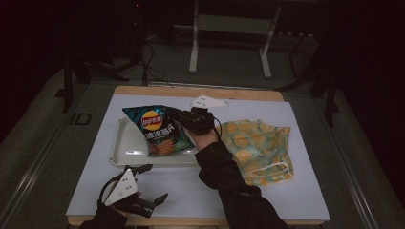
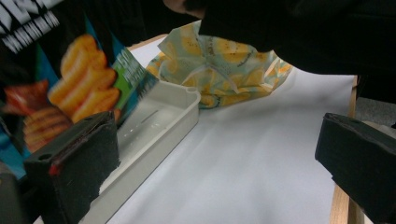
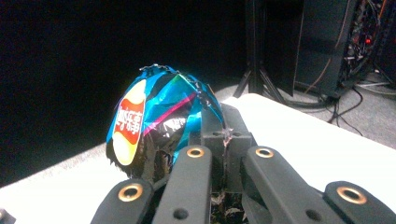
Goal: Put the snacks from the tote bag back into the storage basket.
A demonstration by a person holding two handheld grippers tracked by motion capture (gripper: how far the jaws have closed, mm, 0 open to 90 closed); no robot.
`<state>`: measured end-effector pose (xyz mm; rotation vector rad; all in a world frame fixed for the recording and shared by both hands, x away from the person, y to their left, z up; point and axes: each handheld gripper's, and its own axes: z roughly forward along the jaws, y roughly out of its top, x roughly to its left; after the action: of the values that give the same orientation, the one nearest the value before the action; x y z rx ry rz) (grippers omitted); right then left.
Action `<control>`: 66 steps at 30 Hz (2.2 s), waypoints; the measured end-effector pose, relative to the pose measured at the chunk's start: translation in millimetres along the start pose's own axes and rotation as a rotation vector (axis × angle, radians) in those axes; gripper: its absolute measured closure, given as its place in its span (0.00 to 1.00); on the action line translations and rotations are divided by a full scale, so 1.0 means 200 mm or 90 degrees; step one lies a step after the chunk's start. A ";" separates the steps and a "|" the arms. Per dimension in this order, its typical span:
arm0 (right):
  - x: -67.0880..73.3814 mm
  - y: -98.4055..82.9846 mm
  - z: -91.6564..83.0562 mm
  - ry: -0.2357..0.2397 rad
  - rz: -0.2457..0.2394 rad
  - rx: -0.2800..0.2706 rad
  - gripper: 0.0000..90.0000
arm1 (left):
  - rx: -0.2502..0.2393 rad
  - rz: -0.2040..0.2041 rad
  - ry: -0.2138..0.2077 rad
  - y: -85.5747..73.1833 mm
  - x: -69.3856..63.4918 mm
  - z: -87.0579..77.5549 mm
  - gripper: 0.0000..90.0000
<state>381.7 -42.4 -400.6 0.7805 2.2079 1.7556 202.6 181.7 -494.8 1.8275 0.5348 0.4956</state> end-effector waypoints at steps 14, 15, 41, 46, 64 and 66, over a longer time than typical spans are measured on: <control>-0.10 -0.13 -0.02 -0.011 0.029 0.039 1.00 | 0.002 -0.003 -0.001 0.00 0.00 0.01 0.00; -0.11 -0.13 -0.02 -0.009 0.034 0.044 1.00 | 0.001 -0.004 0.000 0.00 0.00 0.01 0.00; -0.25 -0.19 0.11 -0.110 0.072 0.148 0.85 | 0.000 -0.002 -0.007 0.00 0.00 0.00 0.00; -0.23 -0.12 0.07 -0.145 0.046 0.155 0.79 | 0.000 -0.002 -0.008 0.00 0.00 0.00 0.00; -0.30 0.03 -0.21 -0.174 -0.026 0.196 0.32 | 0.006 -0.002 -0.003 0.00 0.00 0.01 0.00; -0.31 0.04 -0.25 -0.172 -0.018 0.188 0.28 | 0.005 -0.003 -0.003 0.00 0.00 0.01 0.00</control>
<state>412.3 -116.1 -389.2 0.9776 2.3008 1.2387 204.1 179.8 -495.7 1.8340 0.5386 0.4861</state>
